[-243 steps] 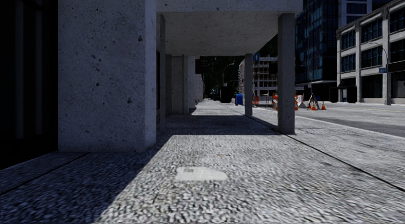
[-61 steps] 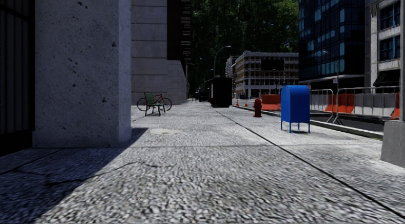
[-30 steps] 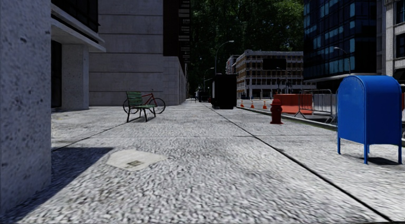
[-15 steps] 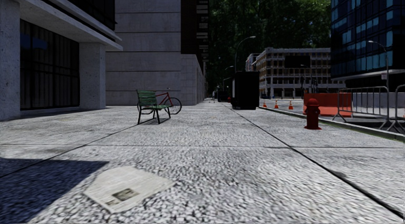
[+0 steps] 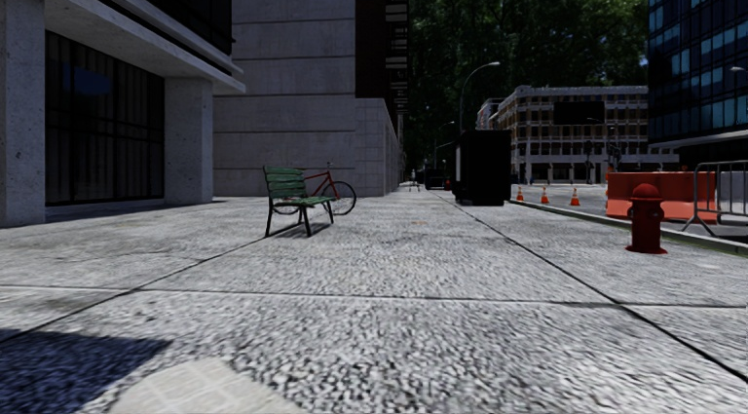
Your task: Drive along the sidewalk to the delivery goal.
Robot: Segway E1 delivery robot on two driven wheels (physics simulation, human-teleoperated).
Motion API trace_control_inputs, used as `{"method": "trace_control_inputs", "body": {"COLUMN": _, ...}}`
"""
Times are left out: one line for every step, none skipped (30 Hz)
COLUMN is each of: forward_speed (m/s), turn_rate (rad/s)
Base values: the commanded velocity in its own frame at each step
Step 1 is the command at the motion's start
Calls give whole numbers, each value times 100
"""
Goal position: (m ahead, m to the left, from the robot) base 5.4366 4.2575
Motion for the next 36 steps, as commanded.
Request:
{"method": "trace_control_inputs", "body": {"forward_speed": 150, "turn_rate": 51}}
{"method": "trace_control_inputs", "body": {"forward_speed": 150, "turn_rate": 51}}
{"method": "trace_control_inputs", "body": {"forward_speed": 150, "turn_rate": 52}}
{"method": "trace_control_inputs", "body": {"forward_speed": 150, "turn_rate": 52}}
{"method": "trace_control_inputs", "body": {"forward_speed": 148, "turn_rate": 52}}
{"method": "trace_control_inputs", "body": {"forward_speed": 148, "turn_rate": 52}}
{"method": "trace_control_inputs", "body": {"forward_speed": 148, "turn_rate": 52}}
{"method": "trace_control_inputs", "body": {"forward_speed": 148, "turn_rate": 52}}
{"method": "trace_control_inputs", "body": {"forward_speed": 147, "turn_rate": 52}}
{"method": "trace_control_inputs", "body": {"forward_speed": 147, "turn_rate": 52}}
{"method": "trace_control_inputs", "body": {"forward_speed": 147, "turn_rate": 52}}
{"method": "trace_control_inputs", "body": {"forward_speed": 147, "turn_rate": 52}}
{"method": "trace_control_inputs", "body": {"forward_speed": 147, "turn_rate": 52}}
{"method": "trace_control_inputs", "body": {"forward_speed": 147, "turn_rate": 52}}
{"method": "trace_control_inputs", "body": {"forward_speed": 147, "turn_rate": 41}}
{"method": "trace_control_inputs", "body": {"forward_speed": 147, "turn_rate": 41}}
{"method": "trace_control_inputs", "body": {"forward_speed": 147, "turn_rate": 28}}
{"method": "trace_control_inputs", "body": {"forward_speed": 147, "turn_rate": 23}}
{"method": "trace_control_inputs", "body": {"forward_speed": 147, "turn_rate": 23}}
{"method": "trace_control_inputs", "body": {"forward_speed": 147, "turn_rate": 17}}
{"method": "trace_control_inputs", "body": {"forward_speed": 147, "turn_rate": 5}}
{"method": "trace_control_inputs", "body": {"forward_speed": 147, "turn_rate": 0}}
{"method": "trace_control_inputs", "body": {"forward_speed": 147, "turn_rate": 0}}
{"method": "trace_control_inputs", "body": {"forward_speed": 147, "turn_rate": 0}}
{"method": "trace_control_inputs", "body": {"forward_speed": 146, "turn_rate": 0}}
{"method": "trace_control_inputs", "body": {"forward_speed": 146, "turn_rate": 0}}
{"method": "trace_control_inputs", "body": {"forward_speed": 146, "turn_rate": 0}}
{"method": "trace_control_inputs", "body": {"forward_speed": 146, "turn_rate": 0}}
{"method": "trace_control_inputs", "body": {"forward_speed": 146, "turn_rate": 13}}
{"method": "trace_control_inputs", "body": {"forward_speed": 146, "turn_rate": 28}}
{"method": "trace_control_inputs", "body": {"forward_speed": 146, "turn_rate": 28}}
{"method": "trace_control_inputs", "body": {"forward_speed": 146, "turn_rate": 37}}
{"method": "trace_control_inputs", "body": {"forward_speed": 146, "turn_rate": 41}}
{"method": "trace_control_inputs", "body": {"forward_speed": 146, "turn_rate": 41}}
{"method": "trace_control_inputs", "body": {"forward_speed": 145, "turn_rate": 45}}
{"method": "trace_control_inputs", "body": {"forward_speed": 140, "turn_rate": 47}}
